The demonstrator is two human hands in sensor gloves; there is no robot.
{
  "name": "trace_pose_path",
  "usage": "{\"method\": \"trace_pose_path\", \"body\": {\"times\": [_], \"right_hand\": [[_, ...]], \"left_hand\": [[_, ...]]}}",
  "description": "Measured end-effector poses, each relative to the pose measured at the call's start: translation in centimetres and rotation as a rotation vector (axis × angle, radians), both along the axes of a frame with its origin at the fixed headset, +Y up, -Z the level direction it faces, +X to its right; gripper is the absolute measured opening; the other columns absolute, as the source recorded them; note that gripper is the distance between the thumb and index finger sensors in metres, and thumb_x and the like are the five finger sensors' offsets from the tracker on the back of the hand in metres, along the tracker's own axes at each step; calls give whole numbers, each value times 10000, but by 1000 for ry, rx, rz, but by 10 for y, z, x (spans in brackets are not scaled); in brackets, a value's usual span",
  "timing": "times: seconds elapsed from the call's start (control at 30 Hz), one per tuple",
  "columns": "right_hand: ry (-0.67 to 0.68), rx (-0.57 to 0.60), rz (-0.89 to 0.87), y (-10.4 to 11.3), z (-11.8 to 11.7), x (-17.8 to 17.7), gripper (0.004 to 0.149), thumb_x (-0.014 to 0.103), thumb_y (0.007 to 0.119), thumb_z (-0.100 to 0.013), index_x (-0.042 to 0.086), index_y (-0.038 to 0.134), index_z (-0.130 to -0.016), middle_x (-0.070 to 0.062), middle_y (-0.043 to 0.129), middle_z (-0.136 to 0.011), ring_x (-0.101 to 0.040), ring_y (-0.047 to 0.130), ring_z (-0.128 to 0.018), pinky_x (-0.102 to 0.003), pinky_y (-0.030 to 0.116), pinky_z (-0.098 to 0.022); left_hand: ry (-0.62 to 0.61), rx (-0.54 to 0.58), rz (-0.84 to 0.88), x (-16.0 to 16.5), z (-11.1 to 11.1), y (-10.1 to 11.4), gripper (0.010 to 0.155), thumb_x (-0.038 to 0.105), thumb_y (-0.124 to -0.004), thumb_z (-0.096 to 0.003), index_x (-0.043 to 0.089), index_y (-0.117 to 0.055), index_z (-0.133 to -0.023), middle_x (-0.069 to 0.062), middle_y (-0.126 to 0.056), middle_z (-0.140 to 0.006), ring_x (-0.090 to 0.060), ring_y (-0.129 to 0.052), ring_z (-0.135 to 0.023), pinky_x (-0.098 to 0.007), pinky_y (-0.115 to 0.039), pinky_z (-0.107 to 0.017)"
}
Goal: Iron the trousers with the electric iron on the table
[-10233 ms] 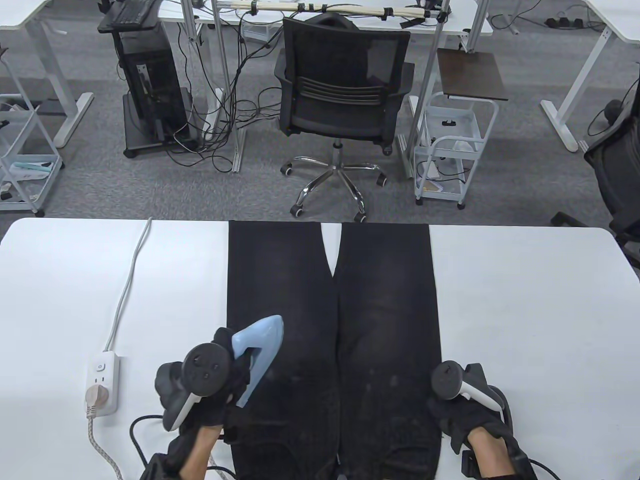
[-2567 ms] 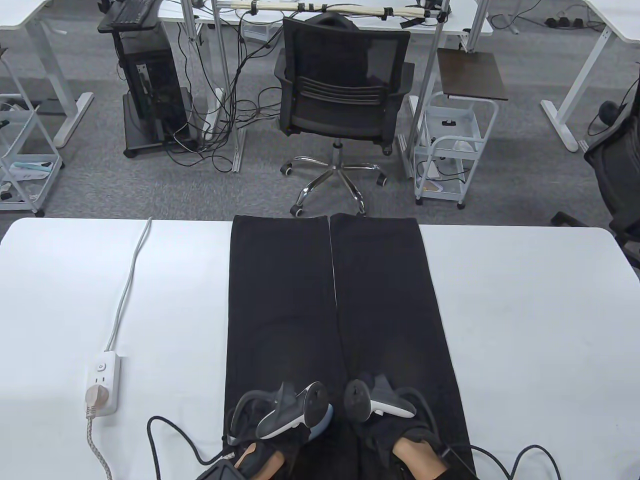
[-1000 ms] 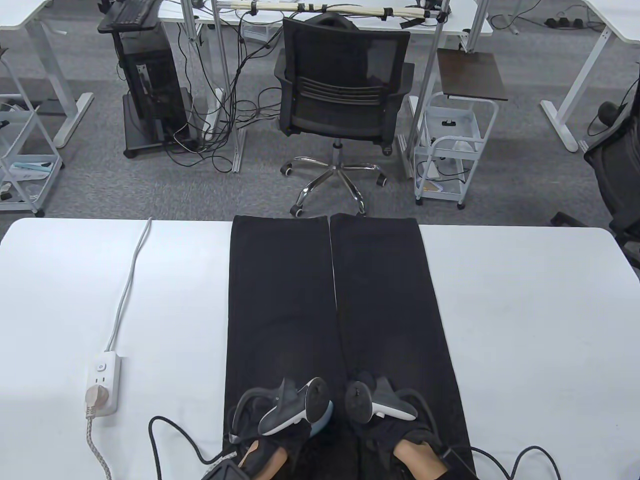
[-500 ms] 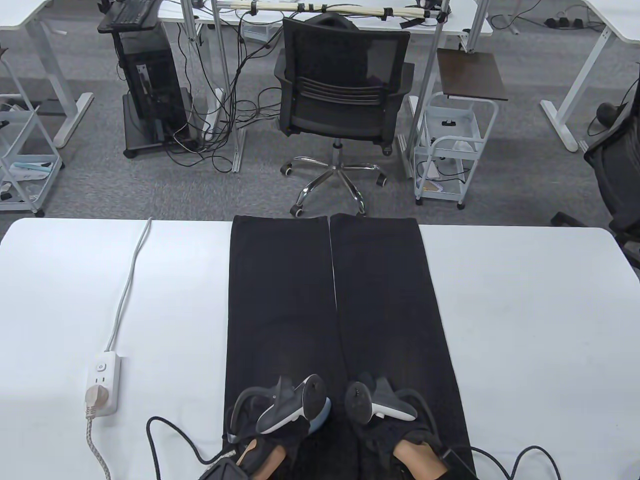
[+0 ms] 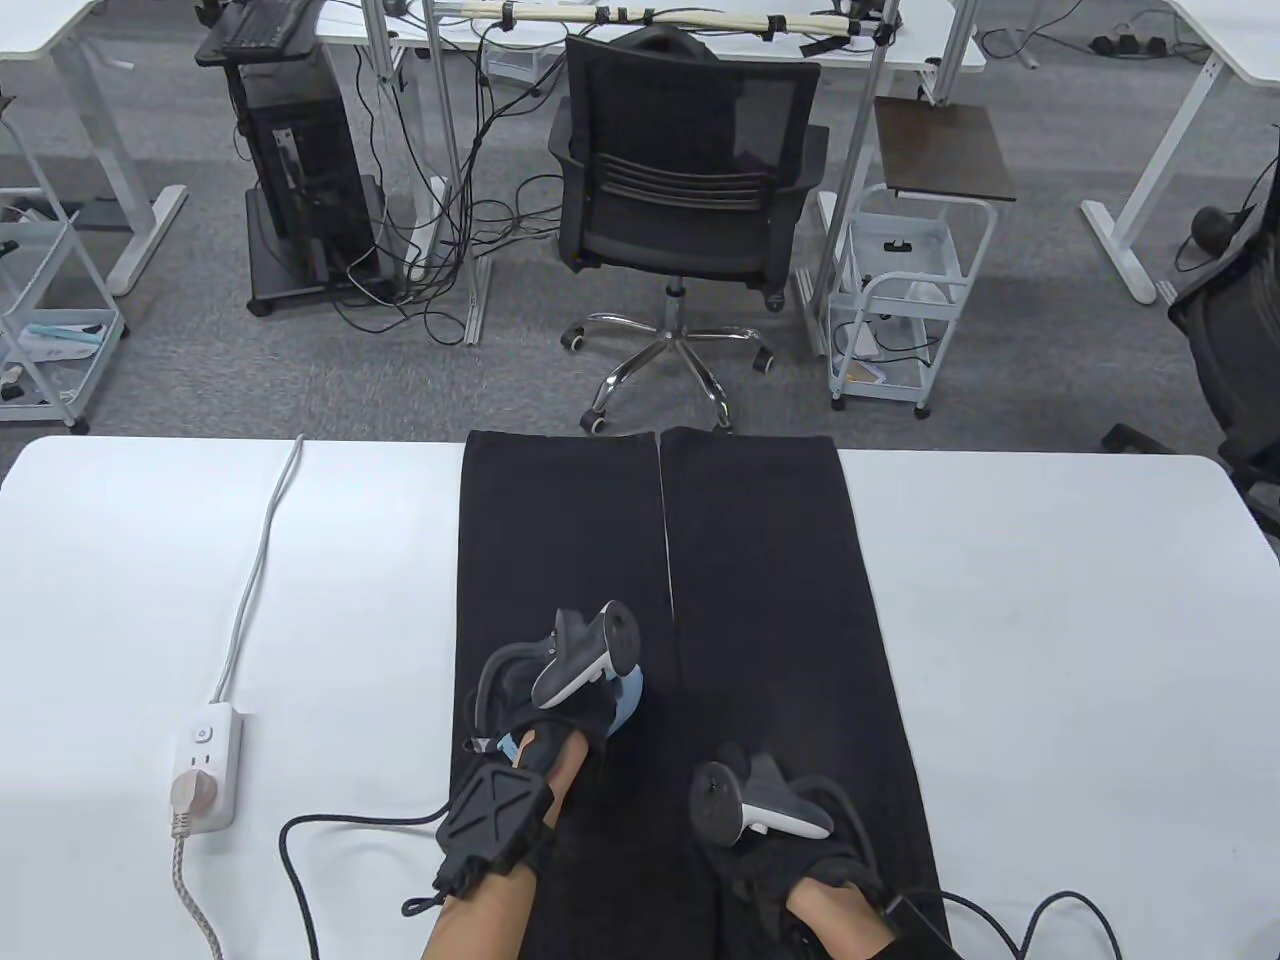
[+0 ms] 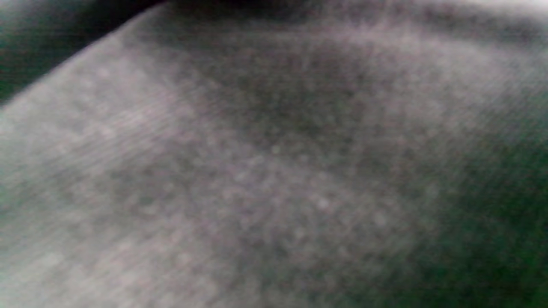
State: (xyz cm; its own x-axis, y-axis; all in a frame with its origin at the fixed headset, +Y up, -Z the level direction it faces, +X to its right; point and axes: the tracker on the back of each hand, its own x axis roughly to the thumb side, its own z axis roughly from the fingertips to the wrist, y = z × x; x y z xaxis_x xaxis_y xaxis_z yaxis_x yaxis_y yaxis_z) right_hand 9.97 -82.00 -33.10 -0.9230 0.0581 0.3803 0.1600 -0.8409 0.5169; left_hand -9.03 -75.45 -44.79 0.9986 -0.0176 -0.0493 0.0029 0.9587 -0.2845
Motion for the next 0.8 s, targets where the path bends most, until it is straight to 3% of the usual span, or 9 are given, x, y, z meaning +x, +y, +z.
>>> {"method": "trace_pose_path", "body": {"times": [0.33, 0.8], "right_hand": [[0, -11, -3, 0, -1, 0, 706, 430, 404, -581, 107, 37, -1091, -257, -38, -1120, -586, 71, -984, -781, 306, -641], [6, 3, -15, 1, -2, 2, 699, 422, 422, -582, 112, 64, -1096, -259, -7, -1127, -587, 98, -988, -778, 324, -643]], "left_hand": [[5, 25, -15, 3, 6, -1, 420, 407, -768, -547, 101, -727, -832, 25, -929, -425, -154, -981, -316, -469, -861, -451], [-163, 28, -9, 14, 103, -2, 421, 390, -774, -539, 77, -735, -818, 1, -935, -407, -174, -985, -297, -492, -857, -435]]}}
